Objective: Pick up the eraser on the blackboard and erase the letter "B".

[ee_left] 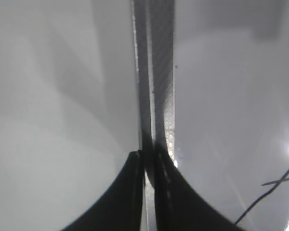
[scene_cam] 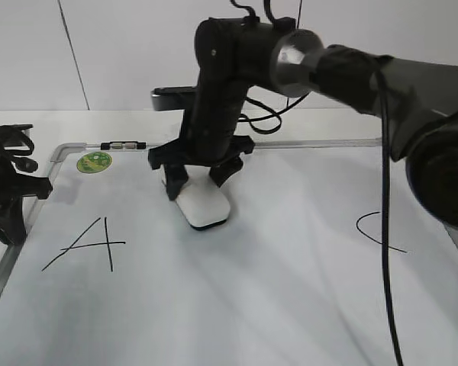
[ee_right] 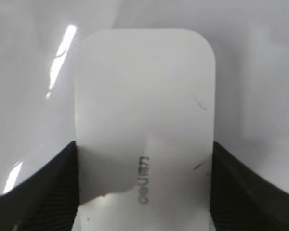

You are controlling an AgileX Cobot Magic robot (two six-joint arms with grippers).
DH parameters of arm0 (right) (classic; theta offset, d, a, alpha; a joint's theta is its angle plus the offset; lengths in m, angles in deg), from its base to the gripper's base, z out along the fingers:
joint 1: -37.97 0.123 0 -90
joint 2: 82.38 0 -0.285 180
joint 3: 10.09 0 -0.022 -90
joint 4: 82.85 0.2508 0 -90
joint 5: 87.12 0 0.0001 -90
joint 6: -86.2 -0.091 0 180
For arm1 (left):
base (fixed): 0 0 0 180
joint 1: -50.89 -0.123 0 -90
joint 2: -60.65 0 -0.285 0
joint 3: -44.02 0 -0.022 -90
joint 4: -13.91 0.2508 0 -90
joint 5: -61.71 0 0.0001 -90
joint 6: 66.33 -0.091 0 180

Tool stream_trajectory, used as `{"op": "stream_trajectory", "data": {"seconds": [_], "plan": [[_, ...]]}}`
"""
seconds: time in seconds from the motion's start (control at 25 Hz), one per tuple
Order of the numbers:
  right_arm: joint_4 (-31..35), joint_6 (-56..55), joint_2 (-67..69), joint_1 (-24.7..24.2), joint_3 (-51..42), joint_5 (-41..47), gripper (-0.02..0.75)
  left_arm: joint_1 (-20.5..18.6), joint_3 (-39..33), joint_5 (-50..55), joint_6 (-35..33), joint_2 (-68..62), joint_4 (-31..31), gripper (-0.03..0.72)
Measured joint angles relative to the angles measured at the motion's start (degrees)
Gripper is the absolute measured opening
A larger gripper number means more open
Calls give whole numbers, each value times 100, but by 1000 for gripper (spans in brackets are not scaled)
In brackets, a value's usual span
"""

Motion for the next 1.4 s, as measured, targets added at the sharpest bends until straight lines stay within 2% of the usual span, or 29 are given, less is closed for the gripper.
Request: {"op": "stream_trajectory", "data": {"seconds": [0.2,0.52,0.72,0.96,1.4], "plan": [[-217,-22,0,-521,0,0,565,0,0,0,0,0,0,18],[-424,-22,0,-1014,0,0,565,0,0,-11,0,0,0,18],[-407,-27,0,-1065,0,0,565,0,0,-11,0,0,0,18],[-11,32,-59,-1139,-11,0,565,0,0,-11,0,0,0,18],[-2,67,-781,-1139,-340,62,564,0,0,-1,0,0,4,19]]}}
